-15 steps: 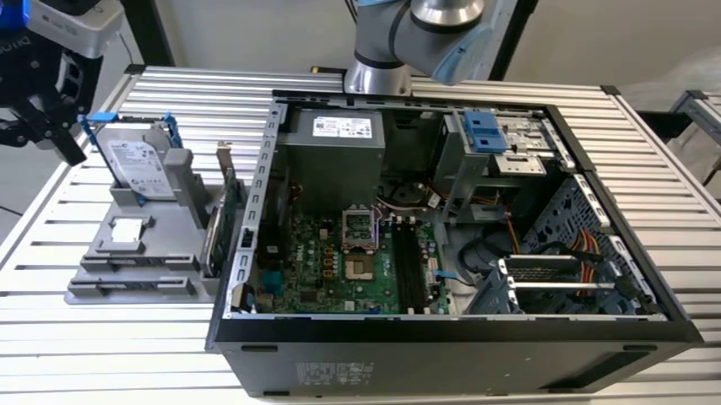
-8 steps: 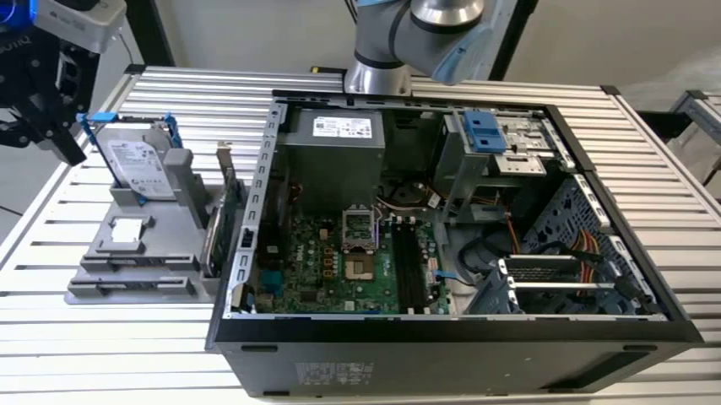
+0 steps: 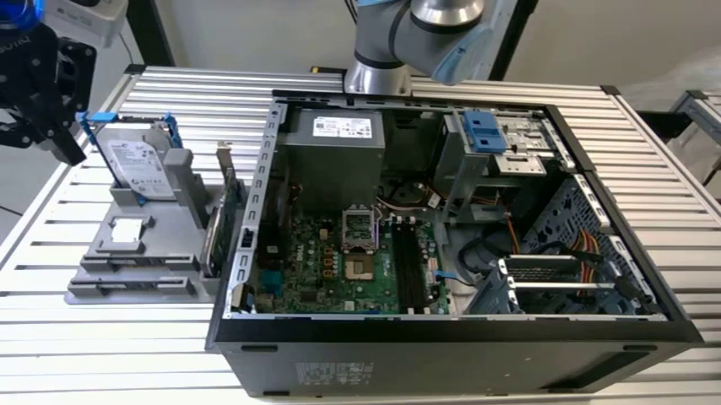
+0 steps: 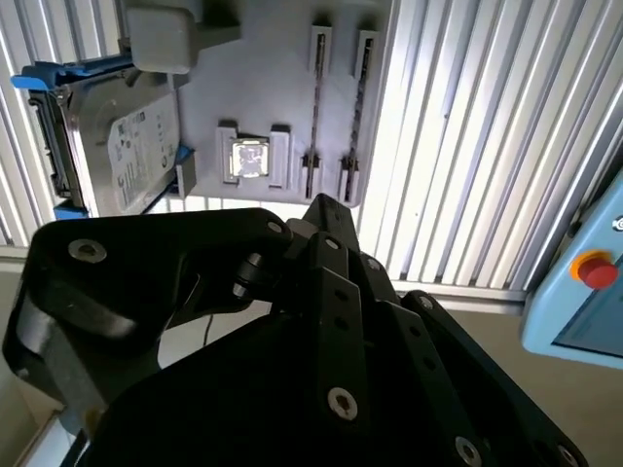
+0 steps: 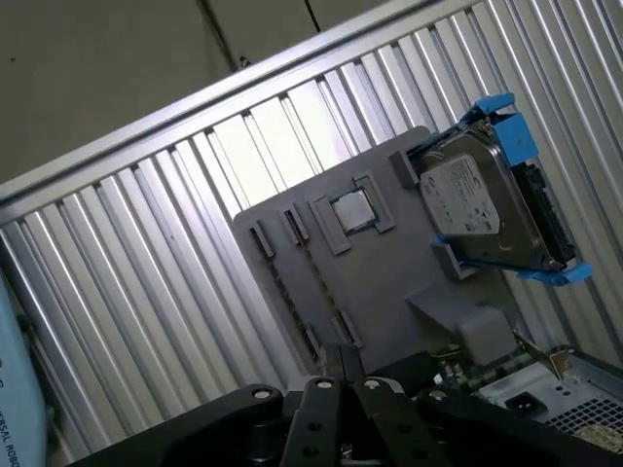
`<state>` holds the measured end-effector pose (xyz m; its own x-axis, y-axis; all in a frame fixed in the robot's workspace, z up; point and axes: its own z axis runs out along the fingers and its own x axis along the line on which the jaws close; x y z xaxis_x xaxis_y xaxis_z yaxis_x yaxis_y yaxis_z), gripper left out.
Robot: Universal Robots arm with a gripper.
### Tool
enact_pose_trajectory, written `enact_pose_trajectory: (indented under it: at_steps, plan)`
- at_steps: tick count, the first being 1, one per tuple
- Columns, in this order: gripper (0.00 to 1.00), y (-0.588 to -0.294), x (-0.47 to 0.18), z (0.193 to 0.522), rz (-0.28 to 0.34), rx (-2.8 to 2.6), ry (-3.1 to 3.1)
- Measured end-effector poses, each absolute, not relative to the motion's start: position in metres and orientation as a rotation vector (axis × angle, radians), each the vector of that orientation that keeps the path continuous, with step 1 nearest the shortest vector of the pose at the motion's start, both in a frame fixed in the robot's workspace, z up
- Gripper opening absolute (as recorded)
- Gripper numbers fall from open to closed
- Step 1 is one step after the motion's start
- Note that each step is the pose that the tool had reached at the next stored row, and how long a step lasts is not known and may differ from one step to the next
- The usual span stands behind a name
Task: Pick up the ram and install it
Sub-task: 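Pick up the ram and move it above insertion slot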
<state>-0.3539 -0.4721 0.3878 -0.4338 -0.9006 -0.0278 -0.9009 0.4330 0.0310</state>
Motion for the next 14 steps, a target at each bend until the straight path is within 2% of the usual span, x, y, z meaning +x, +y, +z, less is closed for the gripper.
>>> enact_pose_trajectory:
  at_steps: [14]
  plan:
    - [0.0,-0.4722,-0.3538,0.3878,0.063,-1.75,2.599]
